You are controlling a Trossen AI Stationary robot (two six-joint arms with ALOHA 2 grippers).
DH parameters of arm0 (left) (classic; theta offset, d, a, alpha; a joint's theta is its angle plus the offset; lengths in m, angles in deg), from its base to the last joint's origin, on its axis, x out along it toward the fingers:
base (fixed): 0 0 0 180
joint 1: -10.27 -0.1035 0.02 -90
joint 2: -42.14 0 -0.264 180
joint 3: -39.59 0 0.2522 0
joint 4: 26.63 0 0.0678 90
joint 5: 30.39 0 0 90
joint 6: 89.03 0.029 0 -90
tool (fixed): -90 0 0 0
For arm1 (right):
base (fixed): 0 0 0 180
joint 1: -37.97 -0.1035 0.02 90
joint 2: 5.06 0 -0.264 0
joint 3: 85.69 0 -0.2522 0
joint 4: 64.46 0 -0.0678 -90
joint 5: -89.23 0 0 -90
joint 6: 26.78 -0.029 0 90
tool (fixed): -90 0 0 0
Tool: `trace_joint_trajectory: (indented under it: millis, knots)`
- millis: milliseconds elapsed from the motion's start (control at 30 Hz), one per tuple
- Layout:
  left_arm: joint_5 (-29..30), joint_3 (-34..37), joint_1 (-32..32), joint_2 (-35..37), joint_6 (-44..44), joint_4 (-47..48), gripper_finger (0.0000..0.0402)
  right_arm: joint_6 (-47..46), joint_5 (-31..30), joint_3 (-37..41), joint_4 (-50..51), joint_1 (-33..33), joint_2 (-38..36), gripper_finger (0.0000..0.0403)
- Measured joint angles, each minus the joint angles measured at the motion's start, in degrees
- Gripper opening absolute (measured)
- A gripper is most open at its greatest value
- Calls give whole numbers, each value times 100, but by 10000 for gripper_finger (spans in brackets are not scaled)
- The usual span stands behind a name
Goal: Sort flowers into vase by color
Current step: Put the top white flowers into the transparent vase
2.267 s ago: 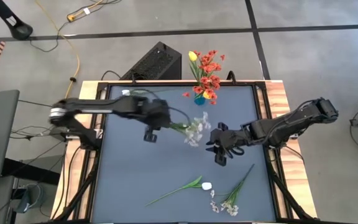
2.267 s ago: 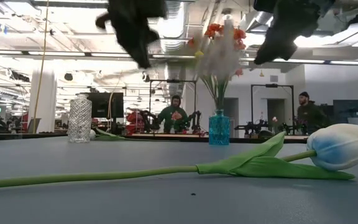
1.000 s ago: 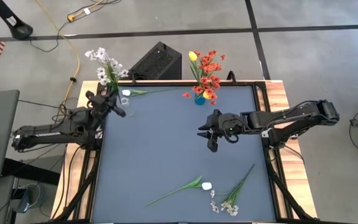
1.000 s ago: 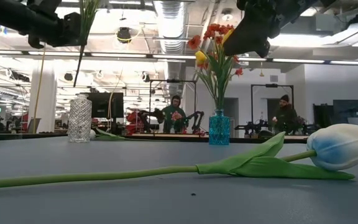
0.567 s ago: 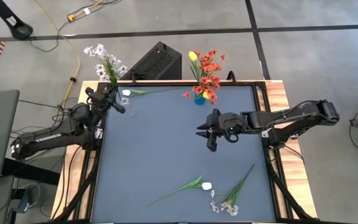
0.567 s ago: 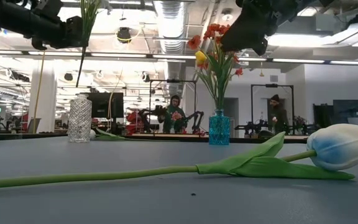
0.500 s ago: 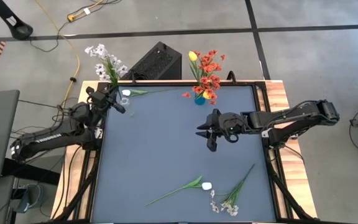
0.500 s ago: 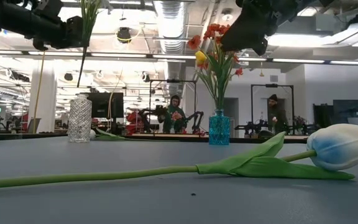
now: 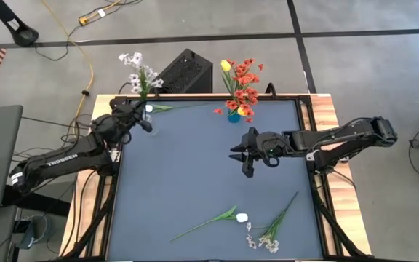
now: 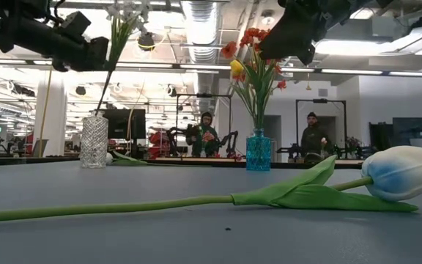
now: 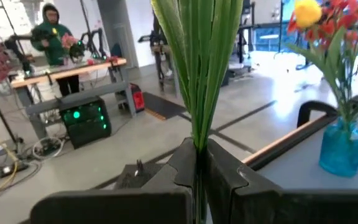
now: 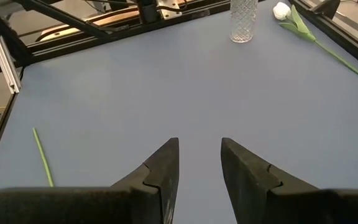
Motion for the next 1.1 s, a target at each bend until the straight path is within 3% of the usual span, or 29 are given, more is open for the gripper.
trace_joint_trajectory:
  millis: [400, 867, 1100]
  knots:
    - [197, -2, -76, -90, -276, 453, 5, -2, 0, 0, -15, -69, 0, 145]
    - [202, -4, -73, 17, -297, 659, 128, -5, 3, 0, -13, -68, 0, 145]
    - [97, -331, -71, 476, -947, 2230, 135, -61, 9, 0, -13, -111, 0, 145]
